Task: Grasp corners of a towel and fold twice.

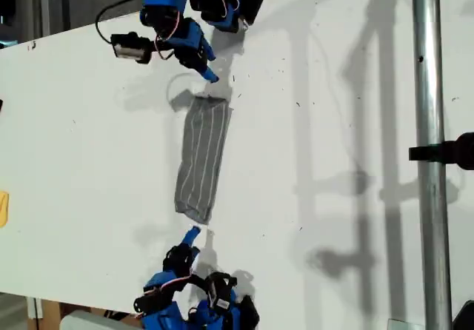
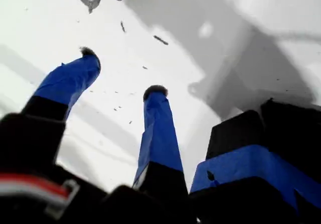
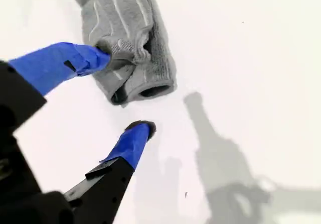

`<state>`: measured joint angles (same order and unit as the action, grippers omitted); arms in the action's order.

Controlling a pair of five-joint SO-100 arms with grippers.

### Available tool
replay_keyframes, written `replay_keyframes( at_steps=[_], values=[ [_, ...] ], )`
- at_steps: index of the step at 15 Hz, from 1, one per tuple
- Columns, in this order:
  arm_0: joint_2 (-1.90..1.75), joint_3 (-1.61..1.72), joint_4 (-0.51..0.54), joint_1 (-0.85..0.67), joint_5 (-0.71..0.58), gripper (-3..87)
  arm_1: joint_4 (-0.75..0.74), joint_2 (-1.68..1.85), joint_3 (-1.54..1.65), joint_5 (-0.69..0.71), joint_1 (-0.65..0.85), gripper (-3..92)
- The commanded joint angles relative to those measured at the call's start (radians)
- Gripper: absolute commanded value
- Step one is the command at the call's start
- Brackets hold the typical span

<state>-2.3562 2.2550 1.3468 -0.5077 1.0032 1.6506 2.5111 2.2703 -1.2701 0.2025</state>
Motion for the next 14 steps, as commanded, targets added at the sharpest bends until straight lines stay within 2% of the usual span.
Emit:
replay_keyframes(
  at_steps=[1, 3, 4, 5, 7, 9, 11, 14],
  values=[
    [-0.445, 0.264, -0.077, 0.132, 0.147, 18.7, -0.04, 0.434, 0.209, -0.199, -0.135, 20.4],
    [-0.724, 0.457, -0.12, 0.245, 0.273, 15.7, -0.098, 0.637, 0.35, -0.314, -0.239, 19.4],
    [-0.897, 0.551, -0.091, 0.264, 0.337, 13.6, -0.103, 0.63, 0.385, -0.376, -0.261, 20.3],
    [-1.123, 0.634, -0.094, 0.311, 0.342, 8.6, -0.1, 0.66, 0.434, -0.454, -0.29, 20.9],
    [-1.123, 0.693, -0.08, 0.341, 0.388, 7.1, -0.112, 0.775, 0.534, -0.477, -0.29, 21.1],
    [-1.124, 0.778, -0.087, 0.367, 0.426, 1.4, -0.109, 0.769, 0.532, -0.462, -0.265, 21.6],
    [-1.124, 0.864, -0.094, 0.377, 0.46, 0.0, -0.109, 0.769, 0.532, -0.466, -0.267, 23.2],
    [-1.124, 0.864, -0.104, 0.376, 0.407, -0.4, -0.11, 0.77, 0.525, -0.469, -0.252, 26.9]
  ],
)
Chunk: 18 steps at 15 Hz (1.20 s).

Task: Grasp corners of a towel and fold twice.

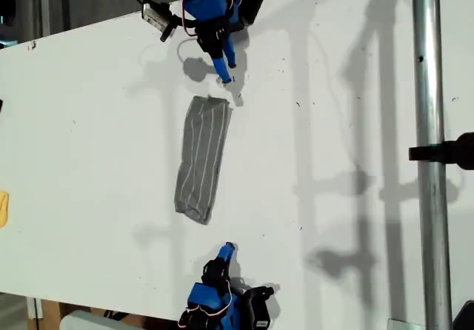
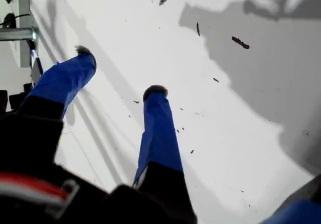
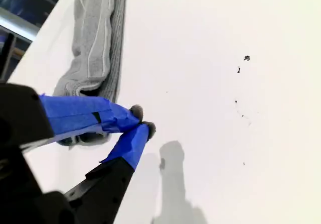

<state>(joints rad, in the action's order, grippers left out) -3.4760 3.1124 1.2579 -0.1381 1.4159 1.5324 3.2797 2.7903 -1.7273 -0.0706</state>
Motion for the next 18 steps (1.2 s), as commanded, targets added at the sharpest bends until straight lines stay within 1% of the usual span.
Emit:
replay_keyframes(
  at_steps=[1, 2, 4, 5, 6, 7, 9, 11, 14, 15, 18],
  values=[
    [-0.005, 0.006, -0.015, 0.006, -0.006, -0.4, 0.008, 0.0, -0.017, 0.003, 0.038, 28.3],
    [-0.005, 0.006, -0.012, 0.006, -0.006, -0.4, 0.005, -0.06, -0.067, 0.043, 0.075, 28.5],
    [-0.005, 0.006, -0.012, 0.003, -0.009, -0.4, -0.025, -0.456, -0.25, 0.147, 0.201, 29.9],
    [-0.005, 0.006, -0.012, 0.002, -0.009, -0.4, -0.078, -0.64, -0.316, 0.212, 0.273, 30.6],
    [-0.005, 0.008, -0.012, 0.002, -0.012, -0.4, -0.17, -0.781, -0.345, 0.262, 0.327, 30.9],
    [-0.005, 0.008, -0.012, 0.002, -0.012, -0.4, -0.27, -0.897, -0.36, 0.307, 0.367, 31.3],
    [-0.005, 0.008, -0.009, 0.005, -0.012, -0.4, -0.41, -1.085, -0.405, 0.368, 0.417, 31.6],
    [-0.005, 0.008, -0.008, 0.002, -0.014, -0.4, -0.48, -1.203, -0.44, 0.383, 0.445, 31.2],
    [-0.005, 0.008, -0.006, 0.002, -0.014, -0.8, -0.534, -1.33, -0.503, 0.408, 0.451, 33.3],
    [-0.005, 0.008, -0.002, 0.002, -0.011, -1.2, -0.574, -1.365, -0.511, 0.411, 0.446, 34.8],
    [-0.005, 0.008, 0.0, 0.006, -0.009, -1.5, -0.73, -1.466, -0.517, 0.403, 0.431, 34.5]
  ],
)
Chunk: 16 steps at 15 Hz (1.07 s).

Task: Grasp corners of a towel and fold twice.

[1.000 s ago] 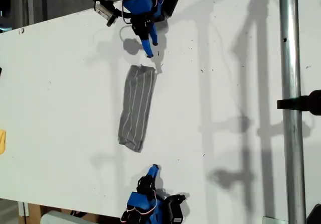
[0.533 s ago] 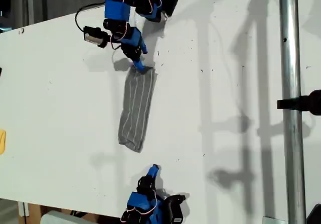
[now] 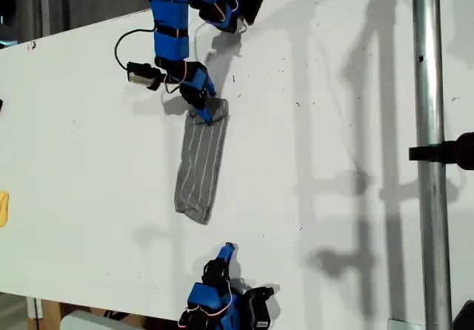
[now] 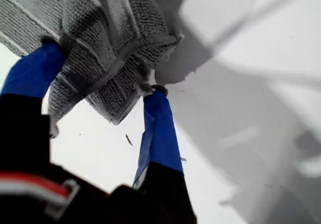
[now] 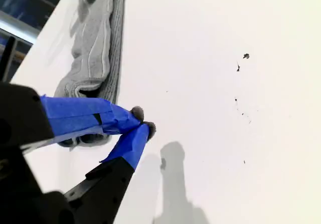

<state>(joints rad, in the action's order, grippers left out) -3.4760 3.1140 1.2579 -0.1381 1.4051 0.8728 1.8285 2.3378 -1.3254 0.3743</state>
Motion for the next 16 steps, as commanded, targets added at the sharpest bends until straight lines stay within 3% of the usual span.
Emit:
replay_keyframes(
  at_steps=[1, 5, 9, 14, 16],
  values=[
    [-0.005, 0.006, 0.0, 0.006, 0.002, -1.5, -0.104, -0.051, -0.077, 0.002, -0.014, 34.6],
    [-0.005, 0.006, 0.002, 0.011, 0.003, -1.5, -0.124, -0.275, -0.249, -0.006, 0.006, 32.9],
    [-0.005, 0.006, 0.003, 0.015, 0.003, -1.6, -0.138, -0.307, -0.291, 0.051, 0.038, 10.6],
    [-0.005, 0.006, 0.002, 0.008, -0.002, -1.5, 0.311, 0.117, -0.158, 0.058, -0.031, 0.2],
    [-0.005, 0.006, 0.002, 0.008, -0.005, -1.5, 0.657, 0.459, -0.132, -0.052, -0.109, -0.1]
  ],
)
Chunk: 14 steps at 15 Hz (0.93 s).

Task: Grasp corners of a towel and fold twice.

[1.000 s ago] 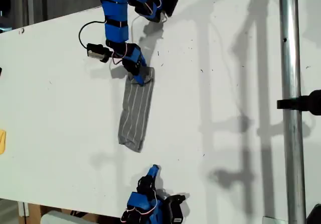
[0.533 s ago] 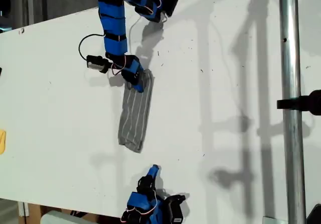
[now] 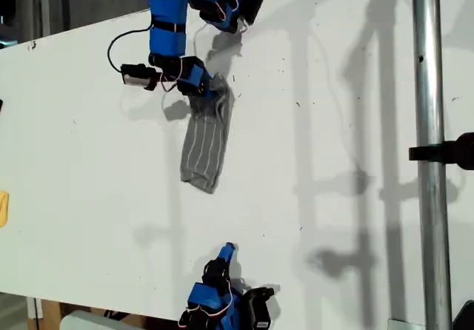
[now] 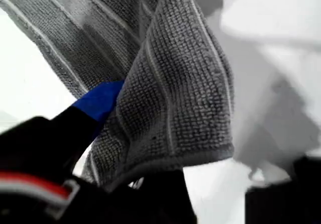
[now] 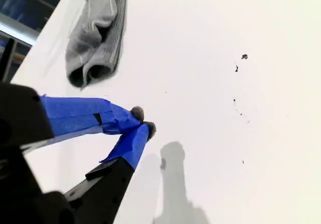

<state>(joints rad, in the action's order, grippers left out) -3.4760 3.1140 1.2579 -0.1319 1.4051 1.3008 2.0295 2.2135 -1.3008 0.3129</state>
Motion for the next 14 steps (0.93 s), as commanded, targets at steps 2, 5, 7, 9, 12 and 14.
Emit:
replay_keyframes(
  at_steps=[2, 5, 7, 9, 12, 14],
  values=[
    [-0.005, 0.006, 0.0, 0.003, -0.006, -1.5, 0.531, 0.388, -0.146, -0.187, -0.132, -0.2],
    [-0.005, 0.006, -0.002, 0.005, -0.012, -1.5, 0.235, 0.195, -0.152, -0.098, -0.104, -0.2],
    [-0.005, 0.006, 0.0, 0.011, -0.011, -1.5, 0.002, -0.034, -0.181, -0.067, -0.106, -0.2],
    [-0.005, 0.006, 0.002, 0.014, -0.009, -1.5, -0.198, -0.17, -0.221, -0.037, -0.123, 0.0],
    [-0.005, 0.006, 0.002, 0.012, -0.011, -1.5, -0.446, -0.229, -0.213, 0.038, -0.106, 6.6],
    [-0.005, 0.006, 0.002, 0.012, -0.012, -1.5, -0.65, -0.219, -0.195, 0.198, -0.086, 56.2]
  ],
)
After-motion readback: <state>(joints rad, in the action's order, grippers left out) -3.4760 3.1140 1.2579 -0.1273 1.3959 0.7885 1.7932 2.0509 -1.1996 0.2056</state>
